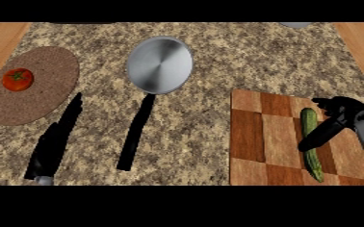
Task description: Pick the squash from the cutting board and place it in the pan
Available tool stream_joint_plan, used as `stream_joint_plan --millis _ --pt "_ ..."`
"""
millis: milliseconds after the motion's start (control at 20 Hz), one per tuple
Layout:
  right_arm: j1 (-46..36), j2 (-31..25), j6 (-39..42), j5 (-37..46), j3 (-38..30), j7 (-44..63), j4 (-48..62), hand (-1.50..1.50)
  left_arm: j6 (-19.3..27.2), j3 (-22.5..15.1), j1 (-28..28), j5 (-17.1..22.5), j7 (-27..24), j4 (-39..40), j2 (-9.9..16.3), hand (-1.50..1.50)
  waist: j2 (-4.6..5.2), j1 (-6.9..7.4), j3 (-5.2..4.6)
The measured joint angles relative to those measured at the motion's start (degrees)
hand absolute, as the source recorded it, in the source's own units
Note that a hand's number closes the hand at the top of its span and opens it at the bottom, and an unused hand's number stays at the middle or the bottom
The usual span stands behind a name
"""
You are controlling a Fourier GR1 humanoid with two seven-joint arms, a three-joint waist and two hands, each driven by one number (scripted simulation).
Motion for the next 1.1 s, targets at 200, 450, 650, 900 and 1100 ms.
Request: stream_joint_plan --millis 200,450,650,900,1100 --pt "0.3 0.8 0.4 0.3 0.1 0.5 -0.2 -1.5 -0.7 1.1 0.4 0.2 0.3 -0.7 0.1 0.0 -0.04 -0.13 -0.01" --pt "1.1 2.0 0.6 1.6 -0.2 0.3 0.2 -1.5 -1.1 1.3 0.8 -0.5 0.2 -0.6 -0.9 0.0 -0.03 -0.19 0.0" --pt "1.9 3.2 0.9 3.4 -0.3 -0.5 1.8 -1.5 -1.2 1.4 1.1 -1.5 -0.1 -0.4 -1.4 0.0 -0.07 -0.2 -0.06" --pt "3.3 4.9 0.9 6.2 -1.1 -1.7 3.2 -1.5 -2.4 3.1 -0.1 -1.3 -0.3 0.5 -1.5 0.0 -0.21 -0.27 -0.27" --pt "3.5 6.8 0.4 9.7 -3.1 -3.3 4.6 1.5 -3.0 3.6 -0.9 -1.9 -0.1 1.1 -2.1 0.0 -0.46 -0.36 -0.67"
